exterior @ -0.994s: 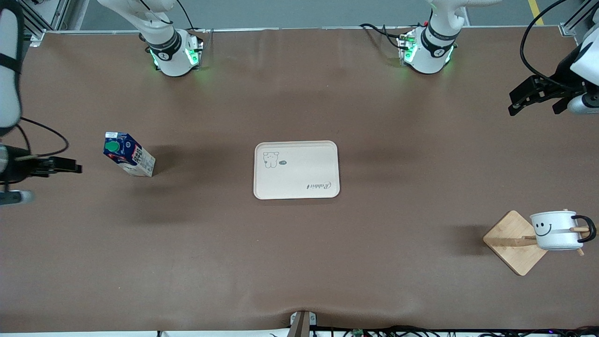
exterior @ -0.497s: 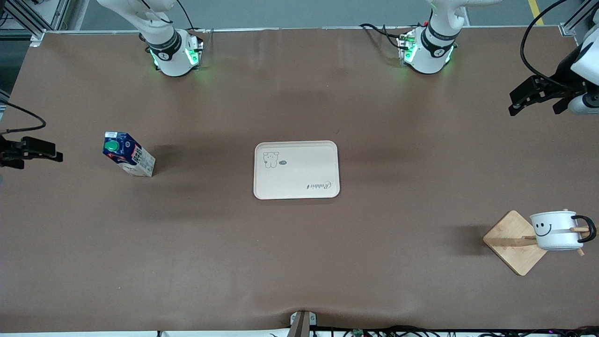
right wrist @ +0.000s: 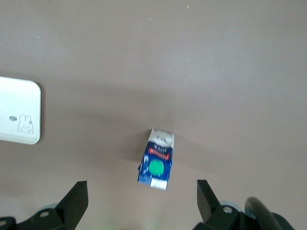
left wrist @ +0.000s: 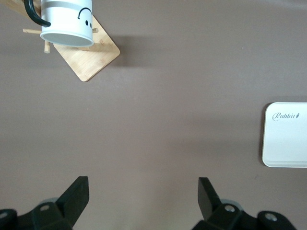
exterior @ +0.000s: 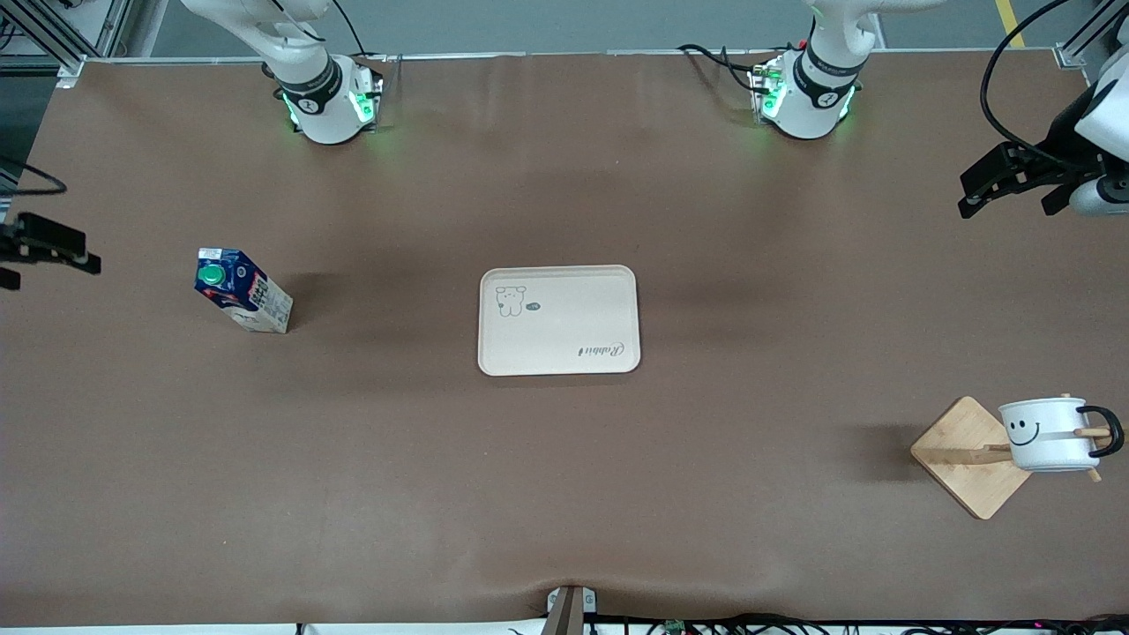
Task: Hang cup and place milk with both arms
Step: 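Open the right gripper and draw it back from the carton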
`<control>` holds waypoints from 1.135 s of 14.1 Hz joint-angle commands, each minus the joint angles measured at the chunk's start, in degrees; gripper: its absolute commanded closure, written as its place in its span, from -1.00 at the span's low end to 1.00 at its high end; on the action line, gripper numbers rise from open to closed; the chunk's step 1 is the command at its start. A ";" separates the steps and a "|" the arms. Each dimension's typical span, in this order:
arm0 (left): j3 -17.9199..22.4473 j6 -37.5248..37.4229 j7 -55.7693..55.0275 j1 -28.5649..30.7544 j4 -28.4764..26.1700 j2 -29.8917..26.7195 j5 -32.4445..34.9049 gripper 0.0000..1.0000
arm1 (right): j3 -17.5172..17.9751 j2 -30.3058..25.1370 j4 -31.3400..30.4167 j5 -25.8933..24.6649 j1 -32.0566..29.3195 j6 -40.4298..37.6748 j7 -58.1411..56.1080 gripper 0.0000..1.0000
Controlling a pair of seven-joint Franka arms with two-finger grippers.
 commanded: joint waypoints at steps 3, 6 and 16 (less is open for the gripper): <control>-0.15 0.32 0.93 0.36 -0.37 -0.62 -0.86 -1.00 | 0.49 -10.88 -12.15 0.03 -0.12 0.06 10.39 -1.00; -0.07 0.32 0.93 0.45 -0.29 -0.62 -0.86 -1.00 | 0.40 -11.42 -12.33 -0.24 0.06 -4.78 12.89 -1.00; 0.37 0.32 2.68 0.62 -0.02 -0.10 -0.78 -1.00 | 0.49 -13.44 -8.98 -1.38 2.78 -5.40 12.45 -1.00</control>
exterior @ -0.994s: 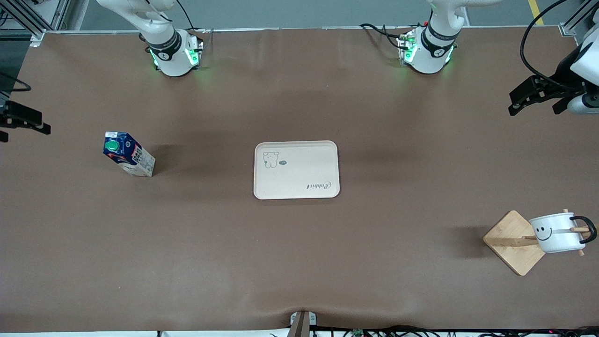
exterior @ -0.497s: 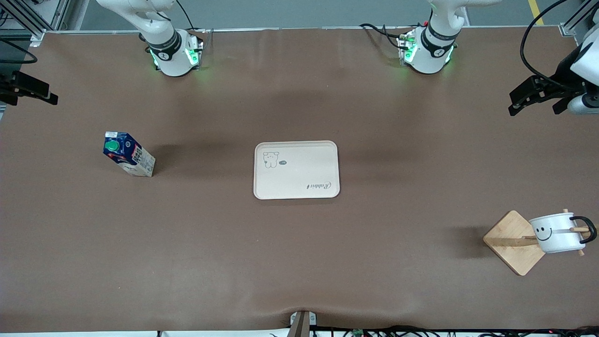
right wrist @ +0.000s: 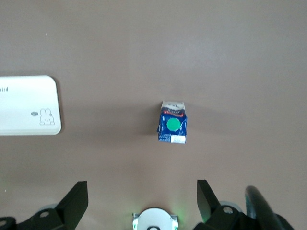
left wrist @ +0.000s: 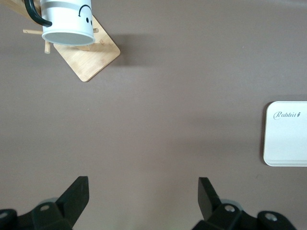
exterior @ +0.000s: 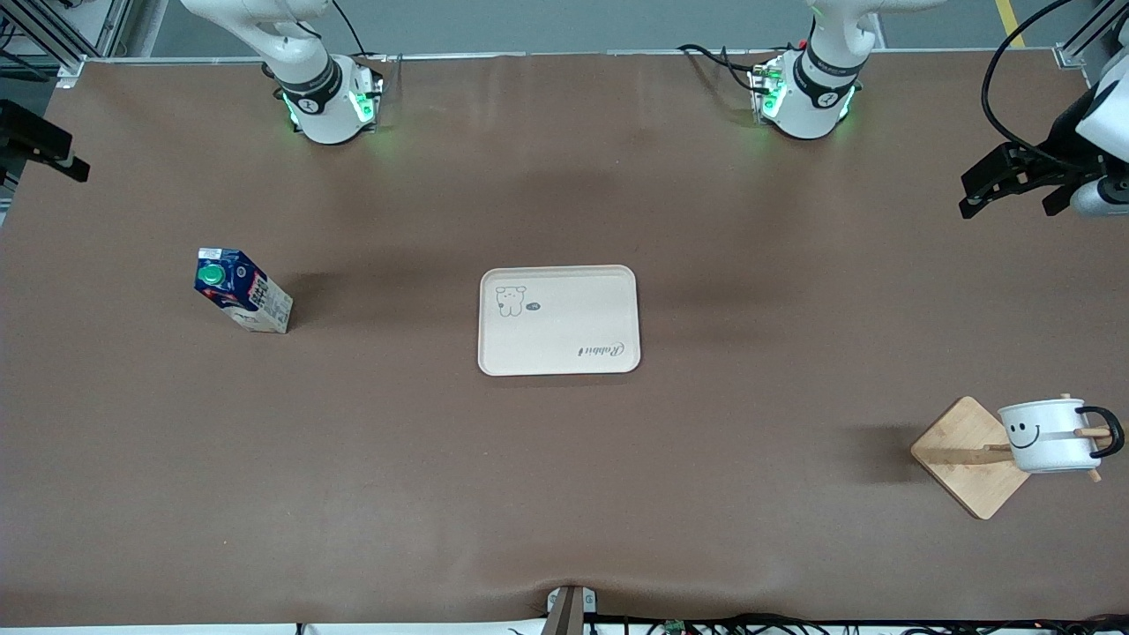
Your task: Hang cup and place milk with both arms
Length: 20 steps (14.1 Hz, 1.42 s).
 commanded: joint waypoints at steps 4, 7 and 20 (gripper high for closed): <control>0.13 0.32 1.89 0.48 0.11 0.11 -0.51 -1.00 | 0.17 -2.48 -3.37 -1.21 1.70 0.78 -0.27 -1.00; 0.13 0.32 1.89 0.48 0.20 0.29 -0.43 -1.00 | 0.17 -3.62 -4.85 -1.21 2.33 1.66 -0.53 -1.00; -0.13 0.32 1.89 0.04 0.28 0.91 -0.34 -1.00 | -0.27 -8.55 -11.72 -1.30 0.66 6.50 -11.35 -1.00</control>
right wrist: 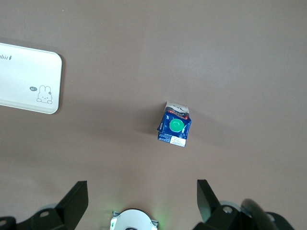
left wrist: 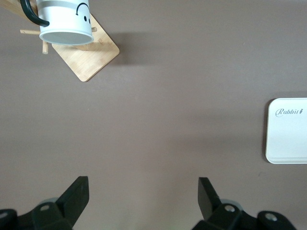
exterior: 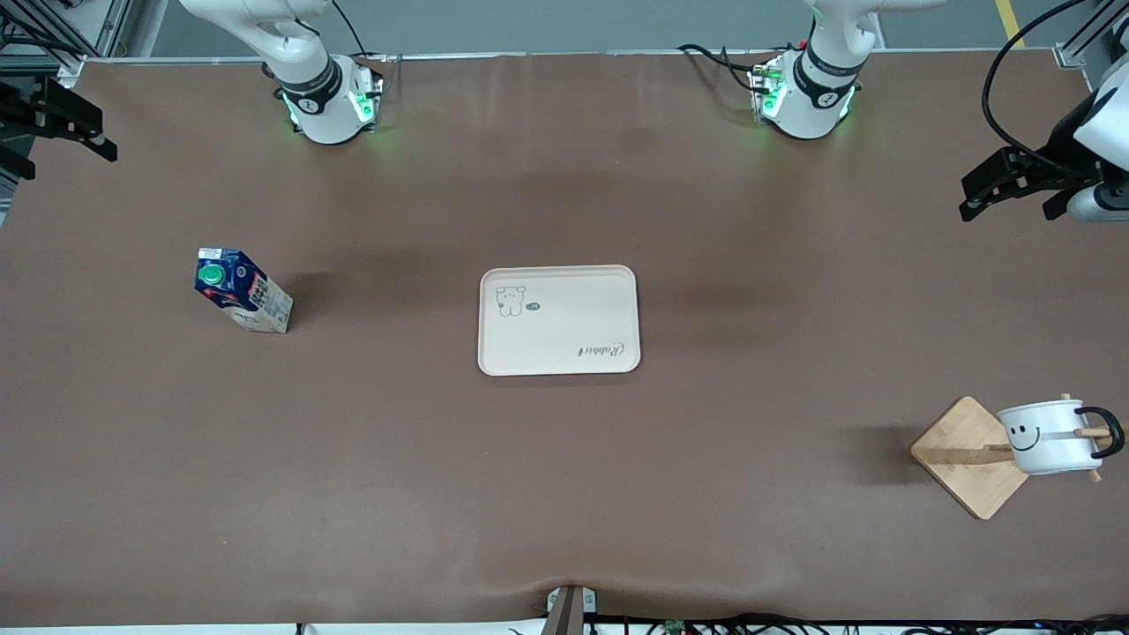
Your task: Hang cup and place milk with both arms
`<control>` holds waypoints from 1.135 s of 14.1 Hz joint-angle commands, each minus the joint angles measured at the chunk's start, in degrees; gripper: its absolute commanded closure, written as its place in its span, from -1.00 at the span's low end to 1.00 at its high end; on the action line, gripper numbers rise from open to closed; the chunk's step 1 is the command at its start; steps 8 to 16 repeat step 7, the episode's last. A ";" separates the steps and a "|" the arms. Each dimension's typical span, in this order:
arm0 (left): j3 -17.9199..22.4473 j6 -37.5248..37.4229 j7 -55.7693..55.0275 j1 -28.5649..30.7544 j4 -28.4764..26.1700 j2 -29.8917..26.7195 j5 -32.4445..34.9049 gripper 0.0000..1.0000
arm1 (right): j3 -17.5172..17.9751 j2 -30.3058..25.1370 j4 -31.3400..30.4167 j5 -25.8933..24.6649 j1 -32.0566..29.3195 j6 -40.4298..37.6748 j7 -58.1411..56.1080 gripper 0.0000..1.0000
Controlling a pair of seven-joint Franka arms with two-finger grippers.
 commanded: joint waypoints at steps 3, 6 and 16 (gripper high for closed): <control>-0.18 0.32 1.05 -0.15 0.31 0.23 -0.34 -1.00 | 0.43 -1.00 -0.28 -0.96 -0.92 0.24 -0.72 -1.00; -0.27 0.05 1.05 -0.15 0.31 0.15 -0.34 -1.00 | 0.52 -1.00 -0.19 -0.78 -0.83 1.03 1.64 -1.00; -0.27 0.05 1.05 -0.15 0.31 0.15 -0.34 -1.00 | 0.61 -1.00 -0.19 -0.87 -0.57 1.12 3.74 -1.00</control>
